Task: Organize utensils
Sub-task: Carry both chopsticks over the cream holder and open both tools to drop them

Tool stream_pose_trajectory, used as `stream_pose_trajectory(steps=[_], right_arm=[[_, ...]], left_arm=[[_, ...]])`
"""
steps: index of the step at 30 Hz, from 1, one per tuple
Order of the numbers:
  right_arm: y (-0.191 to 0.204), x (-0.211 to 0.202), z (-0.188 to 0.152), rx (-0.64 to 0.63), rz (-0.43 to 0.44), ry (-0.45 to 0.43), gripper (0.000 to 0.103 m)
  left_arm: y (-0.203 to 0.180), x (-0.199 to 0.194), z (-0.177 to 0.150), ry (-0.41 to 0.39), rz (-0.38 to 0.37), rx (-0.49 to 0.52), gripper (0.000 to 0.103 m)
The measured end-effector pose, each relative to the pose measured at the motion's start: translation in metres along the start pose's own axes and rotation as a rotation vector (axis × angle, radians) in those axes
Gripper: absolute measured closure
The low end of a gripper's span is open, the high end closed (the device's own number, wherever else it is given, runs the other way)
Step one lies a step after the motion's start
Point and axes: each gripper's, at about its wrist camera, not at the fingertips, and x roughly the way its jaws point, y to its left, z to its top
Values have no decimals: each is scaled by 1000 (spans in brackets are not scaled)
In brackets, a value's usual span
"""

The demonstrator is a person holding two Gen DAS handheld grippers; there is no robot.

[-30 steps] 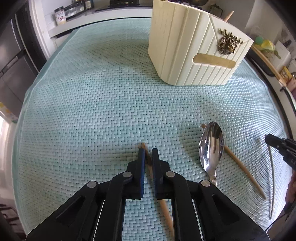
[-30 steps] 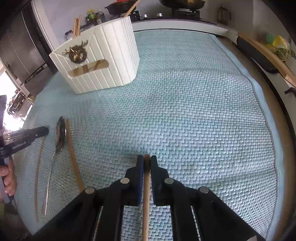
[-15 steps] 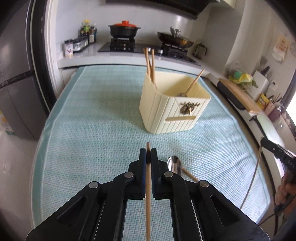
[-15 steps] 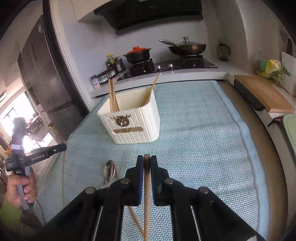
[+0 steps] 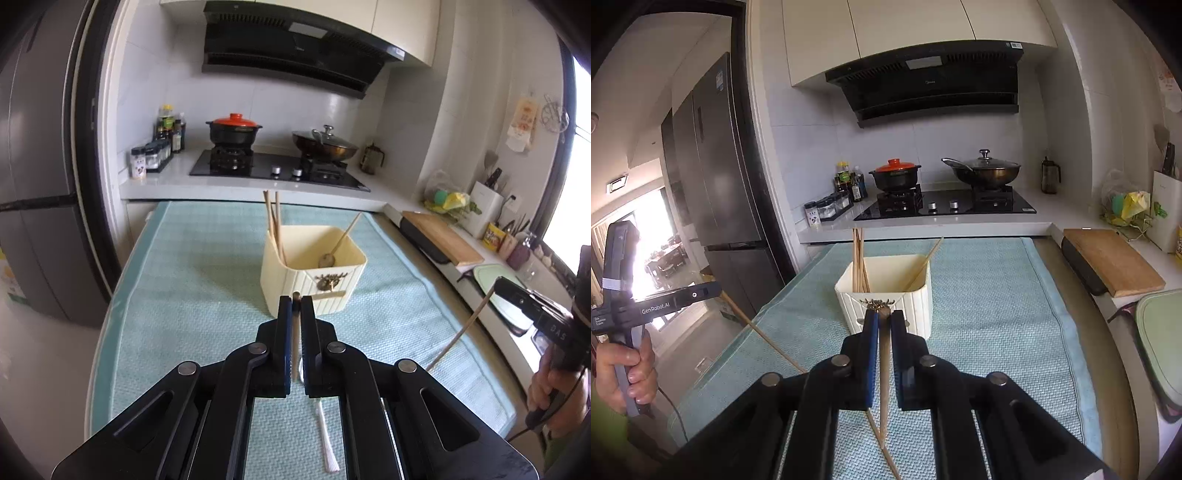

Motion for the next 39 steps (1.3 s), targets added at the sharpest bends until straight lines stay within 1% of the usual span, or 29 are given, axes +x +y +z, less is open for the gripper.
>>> stream_pose_trajectory(steps=[7,14,20,25,29,33,36,39], right_arm=[[9,-17,10,-14,0,-58,96],[15,-24,22,-37,-11,-116,96],[19,-22,38,-56,-10,-157,96],[23,-15,58,-82,-12,-191,96],[26,-7,82,-105,-7,-225,96],[29,6,107,-125,-13,-277,96],[29,21,123,-142,-25,-319,96],[23,47,133,-131,-21,-319,96]], left_arm=[[-7,-14,6,-38,-22,5,101],[-11,-24,19,-84,-41,0,101],[-15,-24,39,-119,-54,4,101],[-23,-20,68,-174,-56,27,101],[-30,-10,99,-219,-52,44,101],[-33,10,127,-256,-22,57,101],[-31,33,142,-251,-24,40,101],[-32,58,149,-241,-21,38,101]])
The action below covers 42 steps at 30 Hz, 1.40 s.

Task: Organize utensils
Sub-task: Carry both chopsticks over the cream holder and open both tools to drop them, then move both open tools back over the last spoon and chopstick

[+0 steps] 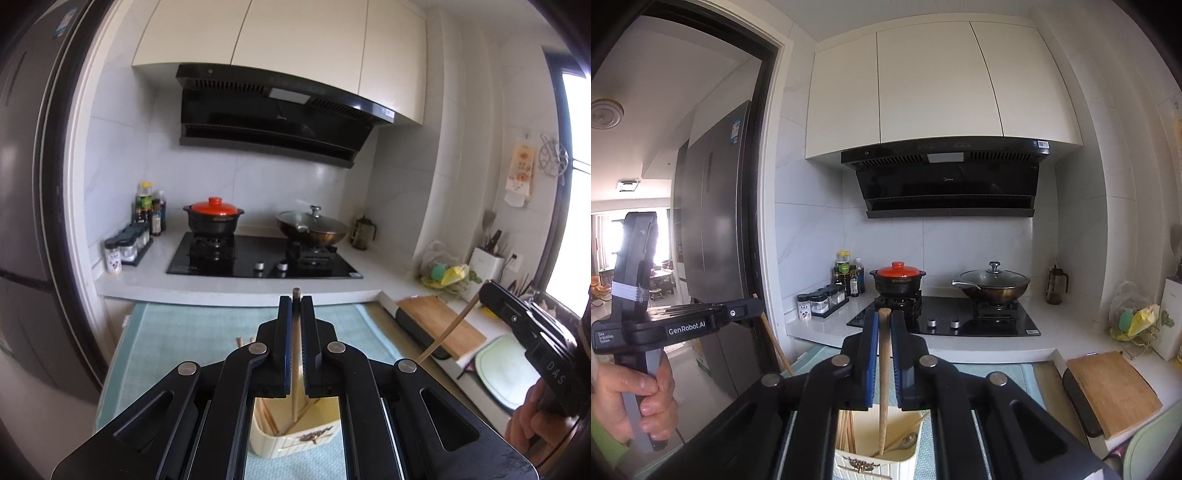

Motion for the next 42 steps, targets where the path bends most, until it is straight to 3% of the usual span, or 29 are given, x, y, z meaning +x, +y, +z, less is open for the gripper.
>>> stream_pose_trajectory(steps=[3,13,20,21,22,24,25,27,29,33,37,42], right_arm=[[-5,34,-10,12,1,42,96],[-27,149,-76,116,83,380,96],[-37,184,-90,190,107,431,94],[-39,186,-89,200,109,432,89],[-41,186,-88,209,103,427,75],[-45,181,-82,220,92,397,54],[-46,174,-78,218,85,378,53],[-45,162,-70,191,80,363,53],[-42,142,-63,149,71,348,53],[-34,88,-69,51,63,355,53],[-29,21,-108,-4,55,399,52],[-18,-29,-190,-32,24,554,52]], left_arm=[[-1,27,-6,38,3,4,101],[0,117,-45,265,17,19,101],[-2,148,-56,323,37,38,100],[-2,150,-56,325,44,43,96],[-2,150,-56,326,51,47,91],[1,144,-54,313,61,42,47],[3,137,-52,287,66,38,40],[5,121,-51,264,67,42,36],[8,106,-53,284,66,39,34],[14,56,-81,330,72,61,20],[20,-3,-150,408,101,76,17],[19,-41,-248,554,151,9,17]])
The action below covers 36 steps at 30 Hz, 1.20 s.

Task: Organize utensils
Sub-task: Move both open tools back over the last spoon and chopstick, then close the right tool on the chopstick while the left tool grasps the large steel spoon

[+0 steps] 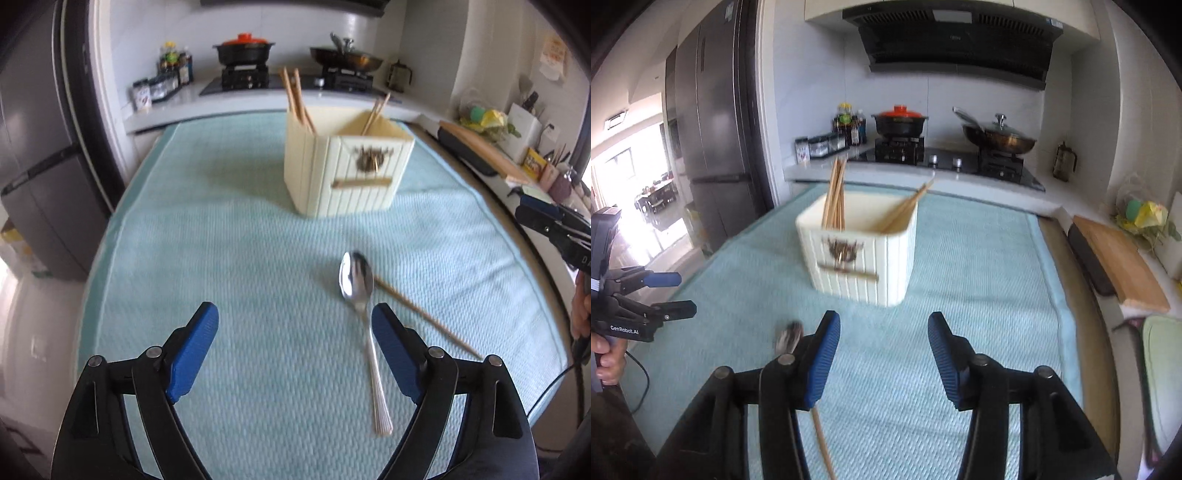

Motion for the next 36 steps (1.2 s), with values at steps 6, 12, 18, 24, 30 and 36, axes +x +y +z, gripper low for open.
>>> stream_pose_trajectory(steps=[6,12,18,24,30,36], right_arm=[[23,37,-50,67,112,128,53],[46,69,-67,2,107,193,56],[49,87,-72,8,128,242,61],[52,91,-75,-7,124,248,61],[60,101,-79,-27,114,271,61],[59,103,-83,-2,38,269,93]], left_arm=[[-18,26,-28,73,-66,-63,17],[-31,42,-32,89,-21,-18,17],[-34,47,-37,103,12,-2,17],[-34,44,-35,89,32,11,17],[-35,42,-37,83,44,27,17],[-29,43,-38,89,54,14,17]])
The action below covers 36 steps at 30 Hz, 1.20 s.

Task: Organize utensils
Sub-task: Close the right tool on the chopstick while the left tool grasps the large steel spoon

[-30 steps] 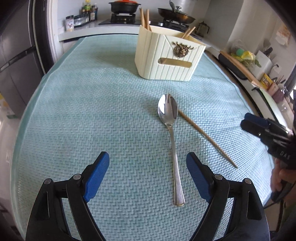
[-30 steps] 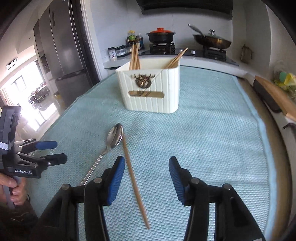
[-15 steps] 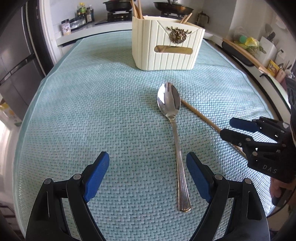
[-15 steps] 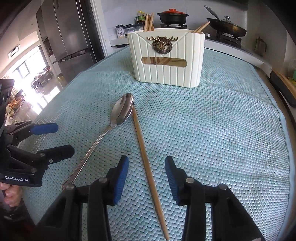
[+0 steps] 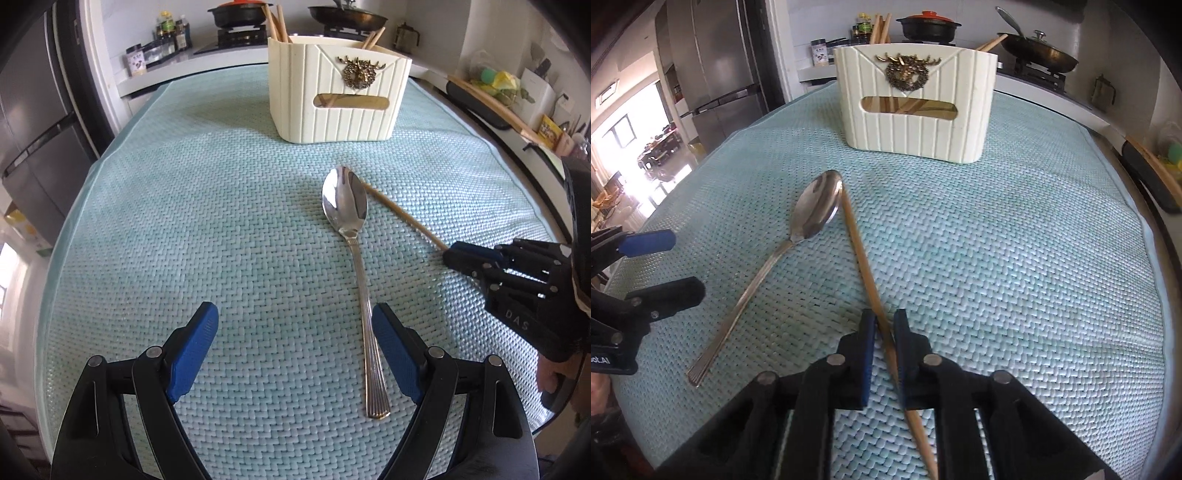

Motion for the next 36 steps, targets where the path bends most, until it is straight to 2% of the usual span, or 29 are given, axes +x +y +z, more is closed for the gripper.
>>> stream_pose_trajectory(steps=[11,15,17,19,20,27,30,32,34,36], right_arm=[[-43,-25,-34,209,-106,22,94],[-48,-36,-50,248,-133,42,94],[-50,-40,-56,273,-121,39,88],[-54,-45,-62,303,-107,21,61],[-55,-48,-64,313,-111,8,59],[-59,-60,-66,336,-116,-24,59],[-59,-64,-66,338,-114,-33,59],[-59,-66,-67,342,-109,-37,59],[-60,-70,-71,346,-108,-41,59],[-60,-70,-73,353,-106,-40,59]], left_arm=[[5,9,-6,35,-3,-19,17],[3,13,-5,48,-21,-17,17],[2,17,-2,55,-48,-16,17],[2,20,3,58,-80,-16,17],[1,22,6,59,-95,-14,17],[-10,53,52,73,-152,52,17],[-16,73,70,95,-155,60,17],[-23,80,78,78,-122,87,17],[-29,84,83,65,-107,119,25],[-34,82,84,40,-125,153,59]])
